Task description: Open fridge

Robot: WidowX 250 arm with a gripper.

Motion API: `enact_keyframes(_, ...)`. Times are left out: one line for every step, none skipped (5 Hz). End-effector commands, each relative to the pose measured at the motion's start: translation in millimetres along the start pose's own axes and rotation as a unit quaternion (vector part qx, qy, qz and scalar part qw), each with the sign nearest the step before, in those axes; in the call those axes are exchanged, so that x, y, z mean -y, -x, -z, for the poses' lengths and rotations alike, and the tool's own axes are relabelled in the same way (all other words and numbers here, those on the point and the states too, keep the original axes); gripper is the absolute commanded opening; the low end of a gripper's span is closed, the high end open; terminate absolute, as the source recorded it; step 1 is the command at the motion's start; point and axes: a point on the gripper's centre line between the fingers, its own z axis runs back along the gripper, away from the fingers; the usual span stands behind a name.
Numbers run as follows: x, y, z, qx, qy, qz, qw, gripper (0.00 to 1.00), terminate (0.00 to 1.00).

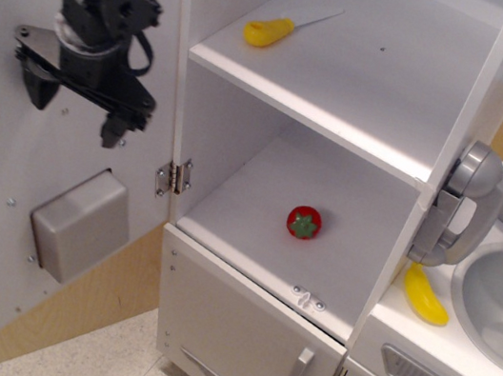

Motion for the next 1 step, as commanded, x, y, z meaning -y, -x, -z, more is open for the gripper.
enact_keyframes(-7.9,0.5,-19.9,0.02,-0.004,-0.006,0.9998,1.0,1.0)
